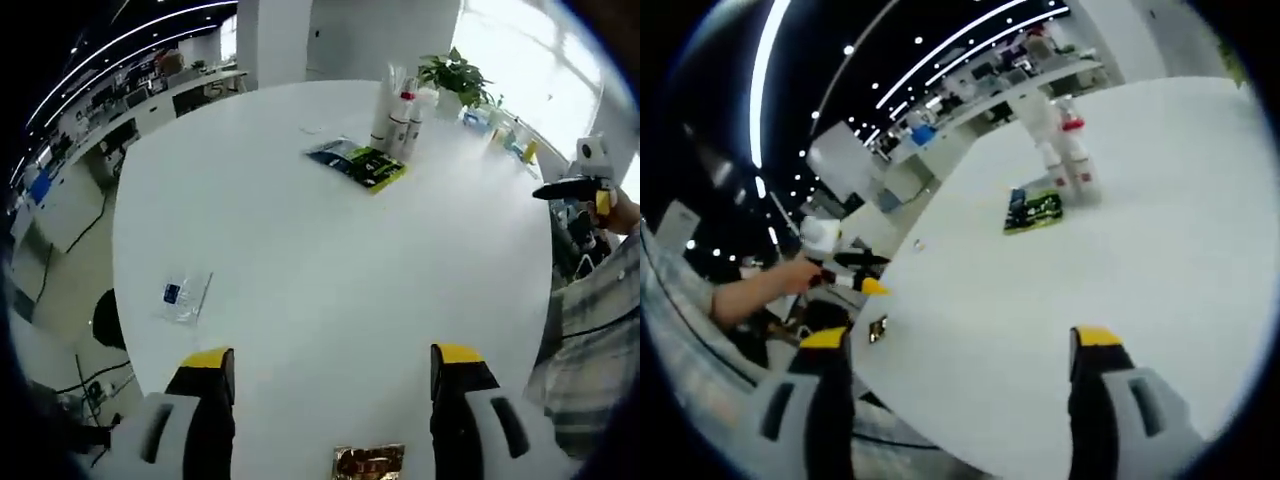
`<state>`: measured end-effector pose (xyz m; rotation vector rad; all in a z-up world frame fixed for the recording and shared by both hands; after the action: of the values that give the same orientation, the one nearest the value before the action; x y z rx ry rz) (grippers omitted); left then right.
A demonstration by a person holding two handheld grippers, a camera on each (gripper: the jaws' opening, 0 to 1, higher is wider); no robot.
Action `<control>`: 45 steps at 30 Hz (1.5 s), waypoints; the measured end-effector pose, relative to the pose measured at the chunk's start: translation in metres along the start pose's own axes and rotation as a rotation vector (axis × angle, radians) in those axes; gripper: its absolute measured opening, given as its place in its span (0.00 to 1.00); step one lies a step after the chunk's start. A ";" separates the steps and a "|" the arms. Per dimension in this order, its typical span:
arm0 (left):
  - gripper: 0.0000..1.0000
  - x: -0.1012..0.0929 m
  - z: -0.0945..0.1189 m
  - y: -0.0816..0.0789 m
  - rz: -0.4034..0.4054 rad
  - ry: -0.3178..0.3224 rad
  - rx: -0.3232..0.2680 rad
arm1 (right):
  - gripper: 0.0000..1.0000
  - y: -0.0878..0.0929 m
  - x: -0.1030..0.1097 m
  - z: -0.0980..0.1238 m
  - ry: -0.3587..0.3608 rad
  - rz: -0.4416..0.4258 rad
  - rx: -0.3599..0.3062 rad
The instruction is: Arrange the skincare products in the storage area until every visible bottle or jar stands upright without overlapping.
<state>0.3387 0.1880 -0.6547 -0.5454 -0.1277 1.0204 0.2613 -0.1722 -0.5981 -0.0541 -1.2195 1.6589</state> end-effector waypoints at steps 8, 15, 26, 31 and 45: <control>0.83 -0.011 0.008 0.054 -0.038 -0.010 0.084 | 0.87 0.000 0.001 -0.002 -0.017 0.004 -0.001; 0.82 -0.011 0.007 0.087 -0.045 -0.030 0.116 | 0.87 0.003 0.003 -0.001 -0.018 -0.010 -0.007; 0.69 -0.010 -0.005 0.104 -0.154 -0.022 0.196 | 0.86 0.009 0.006 -0.001 -0.029 -0.004 0.009; 0.66 -0.004 -0.005 0.101 -0.151 -0.025 0.169 | 0.86 0.012 0.004 0.004 -0.020 -0.008 0.009; 0.41 -0.006 0.004 0.105 -0.091 -0.031 0.183 | 0.86 0.014 0.002 0.002 -0.023 -0.018 0.018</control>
<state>0.2527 0.2265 -0.7016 -0.3545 -0.0848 0.9408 0.2495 -0.1720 -0.6065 -0.0122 -1.2190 1.6589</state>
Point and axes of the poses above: the point that each gripper's makers call its tool centre point, and the gripper's own axes: z roughly backward along the fingers, x roughly to its left, y roughly out of its underside, the point moved 6 cm from there along z, roughly backward along the fingers, and after that the axes turned 6 degrees about z, right-handed, at the moved point
